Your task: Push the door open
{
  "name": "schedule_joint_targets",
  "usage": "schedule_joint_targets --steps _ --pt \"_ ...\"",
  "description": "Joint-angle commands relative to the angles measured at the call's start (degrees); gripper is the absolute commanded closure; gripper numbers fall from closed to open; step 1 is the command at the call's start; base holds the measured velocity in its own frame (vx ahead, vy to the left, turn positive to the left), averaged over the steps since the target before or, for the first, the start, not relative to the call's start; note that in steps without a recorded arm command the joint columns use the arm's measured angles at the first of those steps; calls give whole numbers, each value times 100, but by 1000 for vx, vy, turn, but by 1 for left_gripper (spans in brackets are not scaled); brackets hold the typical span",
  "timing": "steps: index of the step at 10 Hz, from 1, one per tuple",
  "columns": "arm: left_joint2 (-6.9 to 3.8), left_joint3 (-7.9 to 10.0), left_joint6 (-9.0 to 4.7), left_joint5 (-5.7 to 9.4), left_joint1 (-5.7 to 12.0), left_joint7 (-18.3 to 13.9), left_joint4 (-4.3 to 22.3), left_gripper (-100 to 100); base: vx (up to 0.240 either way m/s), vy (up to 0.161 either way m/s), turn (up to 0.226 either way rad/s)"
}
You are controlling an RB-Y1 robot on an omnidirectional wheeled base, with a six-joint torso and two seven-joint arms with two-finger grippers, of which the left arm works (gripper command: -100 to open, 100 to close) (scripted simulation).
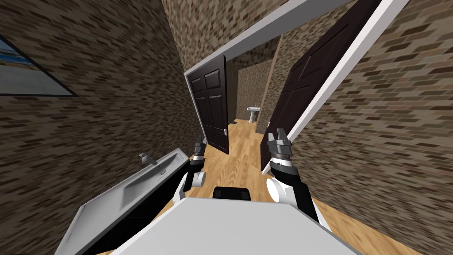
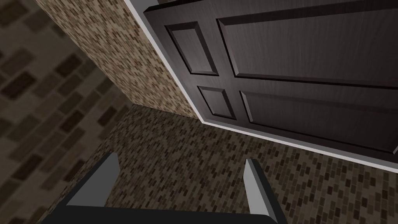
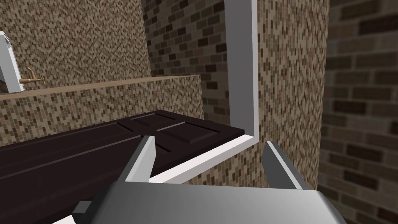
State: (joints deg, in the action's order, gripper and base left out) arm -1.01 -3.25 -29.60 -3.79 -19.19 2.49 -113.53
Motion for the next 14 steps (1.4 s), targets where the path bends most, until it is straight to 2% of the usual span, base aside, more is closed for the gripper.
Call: schedule_joint_targets --steps 1,7,8,9,11,12,14 --pt "-40 -25 -37 24 103 -10 246 -100 70 27 -75" --pt "-175 -123 -287 132 560 -52 1404 -100 95 53 -74" --pt "-191 -140 -332 152 643 -60 1574 -100 96 61 -65" --pt "-191 -140 -332 152 643 -60 1660 -100 58 35 -36" --pt "-222 -176 -422 191 808 -76 2051 -100 59 26 -67" --pt "-222 -176 -422 191 808 -76 2095 -100 54 40 -26" --pt "-245 -212 -515 232 977 -92 2477 -100 62 41 -68"
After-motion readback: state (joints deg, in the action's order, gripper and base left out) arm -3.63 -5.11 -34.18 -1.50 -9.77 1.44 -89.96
